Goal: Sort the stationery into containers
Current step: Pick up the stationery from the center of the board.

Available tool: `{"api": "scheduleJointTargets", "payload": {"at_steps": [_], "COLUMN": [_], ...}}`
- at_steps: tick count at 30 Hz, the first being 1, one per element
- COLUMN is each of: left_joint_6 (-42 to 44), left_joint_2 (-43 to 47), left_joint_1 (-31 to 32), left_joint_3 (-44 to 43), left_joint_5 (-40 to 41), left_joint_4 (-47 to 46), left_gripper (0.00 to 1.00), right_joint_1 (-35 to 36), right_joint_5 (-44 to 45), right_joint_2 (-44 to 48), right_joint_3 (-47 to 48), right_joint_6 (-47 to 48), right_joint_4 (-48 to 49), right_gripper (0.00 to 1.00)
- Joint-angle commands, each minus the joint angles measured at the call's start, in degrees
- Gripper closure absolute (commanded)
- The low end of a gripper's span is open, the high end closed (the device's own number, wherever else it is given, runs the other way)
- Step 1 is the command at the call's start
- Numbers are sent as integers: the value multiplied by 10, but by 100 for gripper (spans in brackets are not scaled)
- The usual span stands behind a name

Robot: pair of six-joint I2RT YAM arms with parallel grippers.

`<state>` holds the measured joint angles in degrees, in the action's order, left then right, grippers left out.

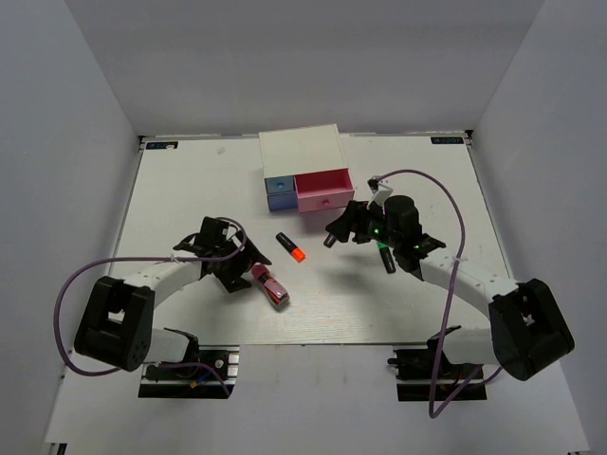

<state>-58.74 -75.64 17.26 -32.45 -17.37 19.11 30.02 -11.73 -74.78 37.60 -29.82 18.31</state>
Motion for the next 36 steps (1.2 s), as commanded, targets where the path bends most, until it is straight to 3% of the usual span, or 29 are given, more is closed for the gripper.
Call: {"api": "scheduleJointTargets", "payload": {"at_steps": [1, 6, 12, 14, 16, 21, 25, 27, 30, 31, 32, 33, 36], "left_joint_6": [7, 7, 2, 2, 13, 38, 85, 113, 140, 147, 147, 147, 139], "left_joint_2": [-23, -70, -108, -115, -115, -115, -101, -94, -101, -101, -107, -114, -127], "left_joint_1": [22, 42, 69, 75, 81, 91, 91, 91, 86, 80, 80, 80, 80], "left_joint_3": [-23, -52, -71, -77, -82, -104, -172, -210, -304, -320, -348, -364, -411], "left_joint_5": [6, 22, 17, 17, 29, 30, 30, 35, 28, 22, 9, 8, -10], "left_joint_4": [18, 34, 28, 28, 28, 34, 29, 40, 64, 71, 71, 71, 64], "left_gripper": [5, 10, 47, 59, 69, 84, 92, 98, 100, 100, 100, 100, 100], "right_joint_1": [-2, -3, -4, -4, -6, -7, -8, -9, -15, -15, -16, -17, -20], "right_joint_5": [-46, -55, -73, -99, -118, -123, -110, -93, -70, -66, -55, -49, -36], "right_joint_2": [38, 75, 111, 118, 128, 147, 159, 165, 170, 174, 177, 179, 193], "right_joint_3": [-4, 2, 29, 41, 62, 86, 106, 118, 126, 125, 122, 121, 112], "right_joint_6": [63, 97, 137, 164, 196, 265, 296, 319, 327, 326, 326, 325, 318], "right_joint_4": [-12, -33, -69, -79, -109, -153, -158, -162, -165, -165, -166, -165, -161], "right_gripper": [26, 26, 25, 10, 10, 10, 10, 15, 57, 85, 95, 100, 100]}}
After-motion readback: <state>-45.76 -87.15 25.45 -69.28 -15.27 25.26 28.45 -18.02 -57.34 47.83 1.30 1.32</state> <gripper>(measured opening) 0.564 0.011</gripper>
